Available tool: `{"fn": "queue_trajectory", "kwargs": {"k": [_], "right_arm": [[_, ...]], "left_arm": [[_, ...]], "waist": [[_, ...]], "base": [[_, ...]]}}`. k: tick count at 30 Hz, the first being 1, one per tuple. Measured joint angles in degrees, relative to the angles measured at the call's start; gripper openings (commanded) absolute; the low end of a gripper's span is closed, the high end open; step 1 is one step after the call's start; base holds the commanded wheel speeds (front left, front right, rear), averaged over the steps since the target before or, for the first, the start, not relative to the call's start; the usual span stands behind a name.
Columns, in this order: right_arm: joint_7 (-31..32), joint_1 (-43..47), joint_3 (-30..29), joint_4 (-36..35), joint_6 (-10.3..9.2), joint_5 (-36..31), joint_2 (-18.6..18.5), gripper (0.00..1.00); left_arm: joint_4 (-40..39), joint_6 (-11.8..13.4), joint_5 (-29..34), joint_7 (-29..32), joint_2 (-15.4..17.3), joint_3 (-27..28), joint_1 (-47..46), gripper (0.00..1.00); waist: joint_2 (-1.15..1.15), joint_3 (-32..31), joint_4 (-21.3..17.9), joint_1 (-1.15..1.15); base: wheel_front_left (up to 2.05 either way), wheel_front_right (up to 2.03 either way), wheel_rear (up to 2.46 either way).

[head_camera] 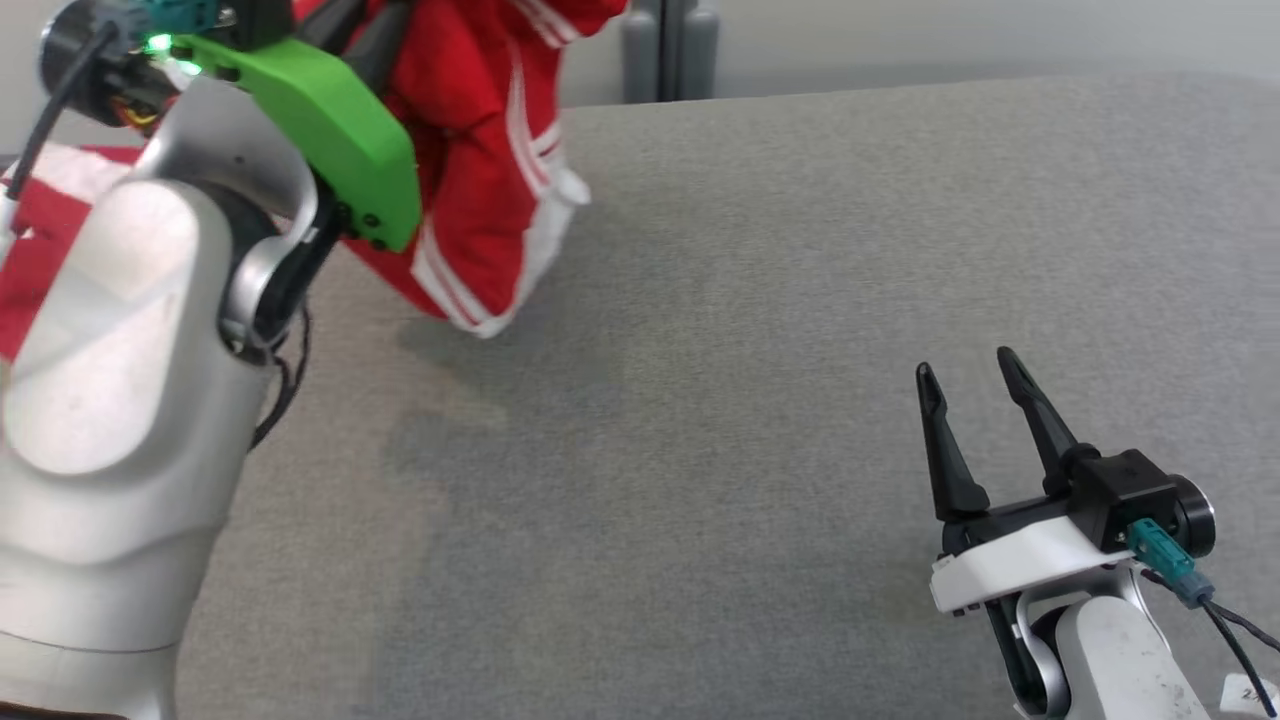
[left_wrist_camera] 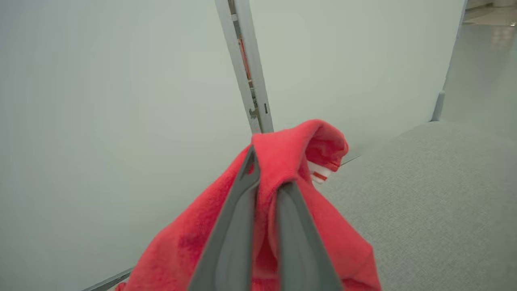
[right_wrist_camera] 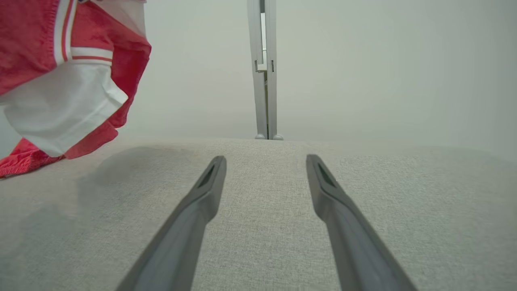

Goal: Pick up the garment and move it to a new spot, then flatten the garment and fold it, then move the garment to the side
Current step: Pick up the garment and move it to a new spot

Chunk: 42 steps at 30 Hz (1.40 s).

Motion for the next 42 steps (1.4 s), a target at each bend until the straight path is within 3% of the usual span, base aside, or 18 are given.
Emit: {"fn": "queue_trajectory", "kwargs": {"k": [5,9,16,22,23,26,27,28,36,42], "right_arm": [[0.01,-0.18,-1.33,-0.14,0.0,0.36,-0.03,1.0],[0.01,-1.41,-1.4,-0.44,0.0,1.12,-0.04,1.0],[0.01,-3.27,-1.97,-1.16,0.0,1.88,-0.03,1.0],[0.01,-3.91,-3.05,-1.2,0.0,1.76,-0.04,1.0],[0.01,-4.02,-2.92,-1.14,0.0,1.68,-0.04,1.0],[0.01,-4.47,-2.66,-1.01,0.0,1.57,-0.02,1.0],[0.01,-4.59,-2.6,-0.97,0.0,1.51,-0.02,1.0],[0.01,-4.6,-2.55,-0.92,0.0,1.46,-0.03,1.0],[0.01,-4.64,-2.98,-0.58,0.0,0.46,-0.01,1.0],[0.01,-4.36,-4.0,-0.02,0.0,-0.65,-0.01,1.0]], "left_arm": [[-2.1,2.33,-2.41,-4.16,-7.23,-0.4,0.39,0.0],[2.13,3.52,-3.89,-9.8,-12.39,-0.97,4.53,0.0],[19.08,4.76,-3.07,-18.0,-12.36,-1.02,11.26,0.0],[28.63,5.68,-2.41,-24.23,-11.27,0.14,11.29,0.0],[30.07,6.11,-2.23,-25.48,-10.89,0.37,10.94,0.04],[33.34,6.81,-1.03,-28.81,-10.37,0.45,9.4,0.45],[34.46,7.08,-0.6,-29.93,-10.34,0.41,8.89,0.79],[35.28,7.31,-0.18,-30.73,-10.34,0.38,8.59,1.0],[35.85,6.61,0.73,-33.21,-11.36,1.07,8.01,1.0],[24.31,7.02,2.74,-33.54,-11.66,6.15,12.09,1.0]], "waist": [[0.0,0.19,-4.92,0.0],[0.0,1.85,-7.99,0.0],[0.0,7.25,-10.7,0.0],[0.0,11.41,-11.35,0.0],[0.0,11.9,-11.29,0.0],[0.0,12.51,-10.7,0.0],[0.0,12.51,-10.36,0.0],[0.0,12.4,-10.07,0.0],[0.0,10.48,-8.26,0.0],[0.0,8.07,-6.68,0.0]], "base": [[0.0,0.0,0.0],[0.0,0.0,0.0],[0.0,0.0,0.0],[0.0,0.0,0.0],[0.0,0.0,0.0],[0.0,0.0,0.0],[0.0,0.0,0.0],[0.0,0.0,0.0],[0.0,0.0,0.0],[0.0,0.0,0.0]]}}
